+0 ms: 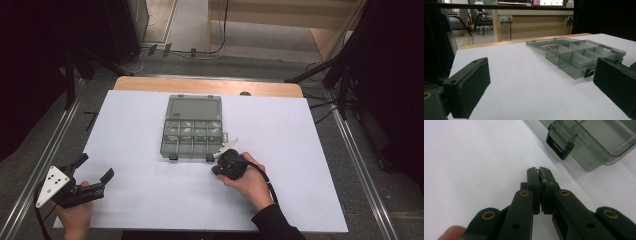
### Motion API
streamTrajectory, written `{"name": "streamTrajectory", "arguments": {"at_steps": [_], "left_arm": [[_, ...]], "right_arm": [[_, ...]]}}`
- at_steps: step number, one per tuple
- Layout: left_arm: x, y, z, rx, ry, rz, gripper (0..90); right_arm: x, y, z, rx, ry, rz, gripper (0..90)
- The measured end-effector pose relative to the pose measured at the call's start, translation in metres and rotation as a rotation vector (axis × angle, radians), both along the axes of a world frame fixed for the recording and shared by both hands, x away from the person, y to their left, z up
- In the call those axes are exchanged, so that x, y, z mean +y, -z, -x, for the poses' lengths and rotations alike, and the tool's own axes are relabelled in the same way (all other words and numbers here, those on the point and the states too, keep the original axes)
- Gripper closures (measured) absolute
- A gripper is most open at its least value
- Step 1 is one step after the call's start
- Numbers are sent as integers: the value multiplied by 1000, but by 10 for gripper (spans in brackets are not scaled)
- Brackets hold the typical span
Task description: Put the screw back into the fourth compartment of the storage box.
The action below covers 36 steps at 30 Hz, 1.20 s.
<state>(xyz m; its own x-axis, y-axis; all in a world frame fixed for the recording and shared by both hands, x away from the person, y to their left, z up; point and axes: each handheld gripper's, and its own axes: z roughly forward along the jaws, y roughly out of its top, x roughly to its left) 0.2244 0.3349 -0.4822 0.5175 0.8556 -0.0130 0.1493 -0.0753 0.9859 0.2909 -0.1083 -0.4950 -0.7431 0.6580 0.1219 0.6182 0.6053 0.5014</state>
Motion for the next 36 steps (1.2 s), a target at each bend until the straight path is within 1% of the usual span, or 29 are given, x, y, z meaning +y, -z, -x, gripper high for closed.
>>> {"name": "streamTrajectory", "arguments": {"at_steps": [3,5,9,12,13,16,21,36], "left_arm": [[0,0,0,2,0,4,12],[0,0,0,1,-1,3,12],[0,0,0,1,0,-3,12],[0,0,0,0,2,-4,12],[0,0,0,0,2,-4,12],[0,0,0,1,2,-4,11],[0,0,0,1,2,-4,12],[0,0,0,0,1,0,12]], "right_arm": [[1,-1,1,-7,4,8,899],[0,-1,1,1,9,-4,899],[-2,-4,3,-6,6,-29,899],[-5,-11,4,-10,17,-65,899],[-6,-13,4,-10,21,-71,899],[-7,-21,3,-26,19,-75,899],[-8,-34,1,-36,18,-95,899],[-3,-61,-15,-73,15,-100,899]]}}
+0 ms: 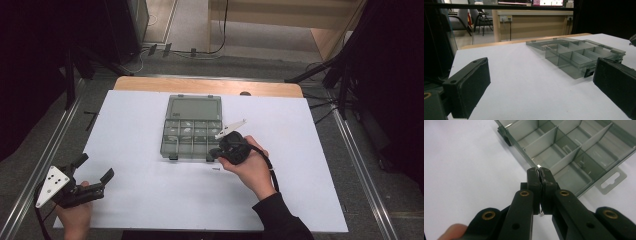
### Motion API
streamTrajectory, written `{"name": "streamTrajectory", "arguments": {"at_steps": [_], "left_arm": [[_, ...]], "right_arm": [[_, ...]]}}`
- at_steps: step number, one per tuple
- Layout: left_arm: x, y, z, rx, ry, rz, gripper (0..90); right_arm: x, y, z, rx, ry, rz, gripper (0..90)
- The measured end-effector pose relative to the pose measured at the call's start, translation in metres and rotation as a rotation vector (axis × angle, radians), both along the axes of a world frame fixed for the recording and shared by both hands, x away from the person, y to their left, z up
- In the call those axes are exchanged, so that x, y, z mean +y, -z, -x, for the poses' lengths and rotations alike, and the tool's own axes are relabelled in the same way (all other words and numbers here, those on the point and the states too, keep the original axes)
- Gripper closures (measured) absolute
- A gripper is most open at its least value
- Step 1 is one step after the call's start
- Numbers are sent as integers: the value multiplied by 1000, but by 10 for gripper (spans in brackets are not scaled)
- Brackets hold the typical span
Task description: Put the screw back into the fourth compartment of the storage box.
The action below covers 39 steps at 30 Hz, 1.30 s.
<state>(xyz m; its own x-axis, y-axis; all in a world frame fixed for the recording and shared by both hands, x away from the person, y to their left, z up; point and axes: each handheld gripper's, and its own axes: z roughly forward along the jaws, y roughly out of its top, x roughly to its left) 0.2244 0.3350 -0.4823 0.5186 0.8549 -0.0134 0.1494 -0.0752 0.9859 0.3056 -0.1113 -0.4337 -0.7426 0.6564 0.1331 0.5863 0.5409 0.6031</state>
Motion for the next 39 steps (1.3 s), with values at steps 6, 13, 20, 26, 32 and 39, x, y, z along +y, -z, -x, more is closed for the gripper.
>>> {"name": "streamTrajectory", "arguments": {"at_steps": [6,13,20,26,32,39], "left_arm": [[0,0,0,0,0,0,12],[1,0,0,1,0,4,11],[1,0,0,0,1,6,12],[1,0,0,1,0,6,12],[1,0,0,-1,-1,7,11],[2,0,0,-1,-1,8,11]], "right_arm": [[2,-9,-8,-13,4,2,899],[2,-16,-18,-29,14,10,899],[3,-20,-30,-28,36,14,899],[3,-18,-43,-21,53,27,899],[3,-16,-57,-14,79,41,899],[4,-9,-70,-8,102,78,898]]}}
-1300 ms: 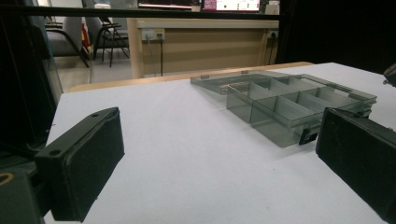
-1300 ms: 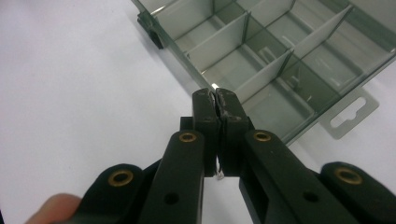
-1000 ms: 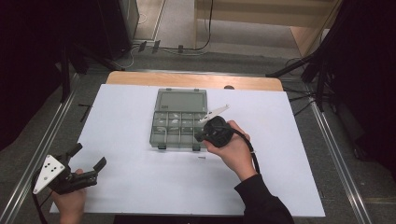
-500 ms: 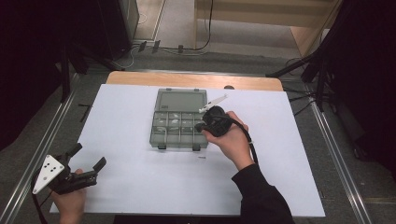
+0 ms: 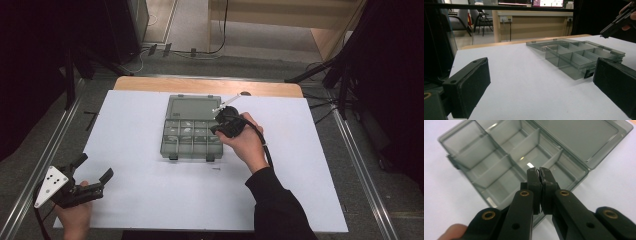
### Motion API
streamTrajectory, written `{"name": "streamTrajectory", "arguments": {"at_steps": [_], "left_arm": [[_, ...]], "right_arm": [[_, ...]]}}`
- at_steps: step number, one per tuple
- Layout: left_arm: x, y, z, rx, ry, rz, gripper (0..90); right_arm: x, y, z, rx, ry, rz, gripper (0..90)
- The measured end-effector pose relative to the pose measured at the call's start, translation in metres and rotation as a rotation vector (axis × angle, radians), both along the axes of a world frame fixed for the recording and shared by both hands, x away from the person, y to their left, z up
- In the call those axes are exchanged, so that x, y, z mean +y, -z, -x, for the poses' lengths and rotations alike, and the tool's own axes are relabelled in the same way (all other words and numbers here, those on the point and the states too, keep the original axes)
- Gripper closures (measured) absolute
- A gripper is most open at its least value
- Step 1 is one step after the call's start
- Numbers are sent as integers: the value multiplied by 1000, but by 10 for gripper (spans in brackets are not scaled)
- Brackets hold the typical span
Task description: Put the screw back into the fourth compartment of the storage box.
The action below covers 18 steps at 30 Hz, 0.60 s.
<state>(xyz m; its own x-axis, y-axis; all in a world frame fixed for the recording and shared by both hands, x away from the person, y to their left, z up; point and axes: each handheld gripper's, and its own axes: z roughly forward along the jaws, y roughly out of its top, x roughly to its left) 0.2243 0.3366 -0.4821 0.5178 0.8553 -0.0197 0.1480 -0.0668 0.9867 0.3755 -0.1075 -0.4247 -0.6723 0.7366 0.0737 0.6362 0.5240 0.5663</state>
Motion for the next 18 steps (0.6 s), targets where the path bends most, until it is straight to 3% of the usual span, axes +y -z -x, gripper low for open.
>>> {"name": "streamTrajectory", "arguments": {"at_steps": [18], "left_arm": [[1,0,0,2,0,5,12]], "right_arm": [[8,30,-28,39,39,93,898]]}}
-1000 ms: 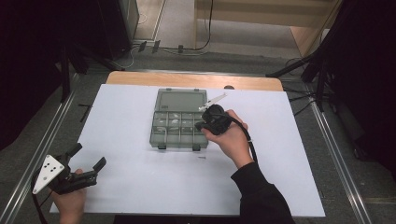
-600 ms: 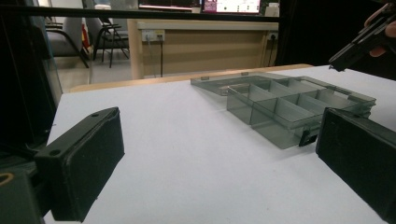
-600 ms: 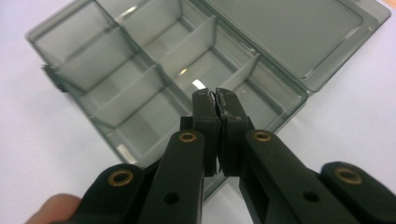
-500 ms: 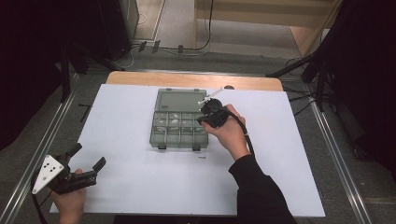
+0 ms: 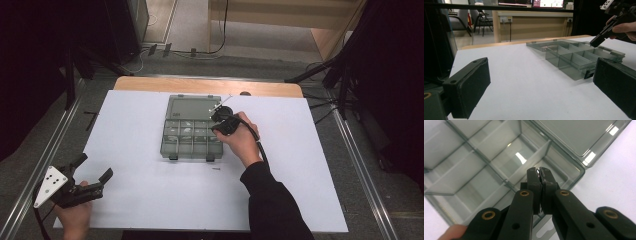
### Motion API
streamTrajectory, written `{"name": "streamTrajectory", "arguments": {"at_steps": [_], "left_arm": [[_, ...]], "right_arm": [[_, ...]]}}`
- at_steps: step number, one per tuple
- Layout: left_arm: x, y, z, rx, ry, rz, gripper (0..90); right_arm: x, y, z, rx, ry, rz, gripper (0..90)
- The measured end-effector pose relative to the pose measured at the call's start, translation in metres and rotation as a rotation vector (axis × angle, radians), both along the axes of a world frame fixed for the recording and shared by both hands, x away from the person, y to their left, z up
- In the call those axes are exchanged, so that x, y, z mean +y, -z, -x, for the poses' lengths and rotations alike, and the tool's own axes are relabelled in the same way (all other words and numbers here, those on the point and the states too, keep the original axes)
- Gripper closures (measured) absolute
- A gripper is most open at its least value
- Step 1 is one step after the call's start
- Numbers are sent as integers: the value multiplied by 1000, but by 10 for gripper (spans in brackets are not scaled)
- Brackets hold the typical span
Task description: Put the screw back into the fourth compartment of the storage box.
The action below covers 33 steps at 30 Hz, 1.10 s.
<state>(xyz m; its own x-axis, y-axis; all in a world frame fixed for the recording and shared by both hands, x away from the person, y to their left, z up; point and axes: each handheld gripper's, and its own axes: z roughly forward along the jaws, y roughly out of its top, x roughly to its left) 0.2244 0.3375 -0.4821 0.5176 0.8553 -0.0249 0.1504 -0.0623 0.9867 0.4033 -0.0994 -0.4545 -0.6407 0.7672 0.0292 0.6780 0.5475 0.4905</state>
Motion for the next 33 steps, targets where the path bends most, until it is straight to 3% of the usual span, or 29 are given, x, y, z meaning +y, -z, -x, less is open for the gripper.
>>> {"name": "streamTrajectory", "arguments": {"at_steps": [5,8,11,14,19,24,33], "left_arm": [[0,0,0,0,0,1,12],[0,0,0,-1,-2,4,12],[0,0,0,-1,-1,3,12],[0,0,0,-1,0,2,12],[0,0,0,-1,2,-2,11],[0,0,0,-1,2,-4,12],[-1,0,0,-1,0,-5,12]], "right_arm": [[0,3,-2,-12,7,7,869],[-1,0,0,-5,-5,-24,662],[-5,-6,2,-1,-14,-84,499],[-8,-13,8,-17,-26,-112,349],[-8,-22,22,-11,-57,-147,167],[-8,-24,40,-39,-55,-121,158],[-11,-22,67,-52,-79,-129,331]]}}
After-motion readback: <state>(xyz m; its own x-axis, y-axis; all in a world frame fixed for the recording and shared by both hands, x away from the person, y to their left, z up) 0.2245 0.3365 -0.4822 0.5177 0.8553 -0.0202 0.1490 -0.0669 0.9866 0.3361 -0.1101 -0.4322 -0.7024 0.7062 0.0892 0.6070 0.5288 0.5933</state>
